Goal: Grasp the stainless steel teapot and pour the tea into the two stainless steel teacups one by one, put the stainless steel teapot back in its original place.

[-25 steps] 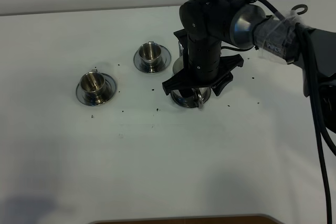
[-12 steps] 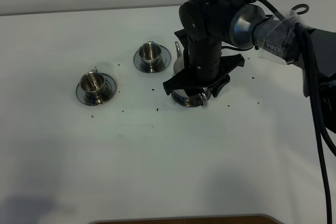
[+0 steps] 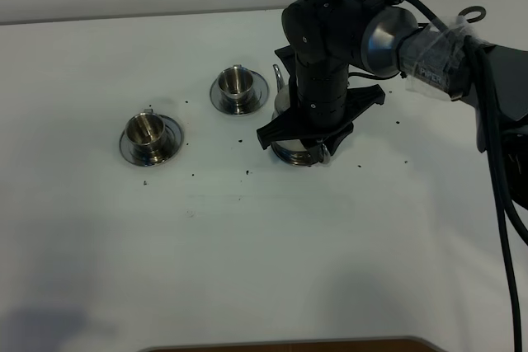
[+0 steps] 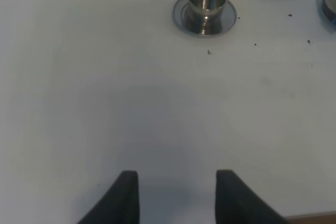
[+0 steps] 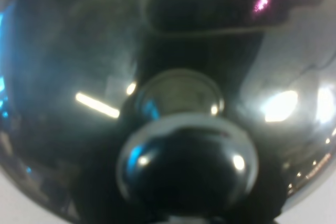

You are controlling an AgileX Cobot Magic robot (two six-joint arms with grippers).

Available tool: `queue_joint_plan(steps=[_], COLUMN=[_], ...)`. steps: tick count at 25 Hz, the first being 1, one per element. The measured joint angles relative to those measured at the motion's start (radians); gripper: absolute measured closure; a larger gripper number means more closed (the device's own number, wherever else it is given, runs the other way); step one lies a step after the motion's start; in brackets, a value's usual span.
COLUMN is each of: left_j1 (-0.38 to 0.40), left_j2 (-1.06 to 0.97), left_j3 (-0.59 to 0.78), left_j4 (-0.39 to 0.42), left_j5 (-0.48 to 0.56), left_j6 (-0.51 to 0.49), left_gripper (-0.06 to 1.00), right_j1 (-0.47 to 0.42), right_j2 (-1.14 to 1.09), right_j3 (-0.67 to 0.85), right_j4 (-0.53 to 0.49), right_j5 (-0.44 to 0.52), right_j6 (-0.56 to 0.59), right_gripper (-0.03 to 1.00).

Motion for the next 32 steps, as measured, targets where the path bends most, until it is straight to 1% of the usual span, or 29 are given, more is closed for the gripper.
queue_joint_plan(steps=[9,28,32], left_j1=[0.0,0.0,0.0], left_j2=[0.0,0.0,0.0], left_j3=[0.0,0.0,0.0], left_j4=[0.0,0.0,0.0], left_j5=[0.0,0.0,0.0], left_j6=[0.0,0.0,0.0], left_gripper=[0.55,0.55,0.55], right_j1=[0.0,0.0,0.0], right_j2=[0.0,-0.029,-0.029], right_j3=[0.0,0.0,-0.034], right_j4=[-0.002,-0.066,-0.07], right_j5=[0.02,0.035,0.04], right_j6=[0.0,-0.002,-0.024], right_gripper=[0.77,0.77,0.78])
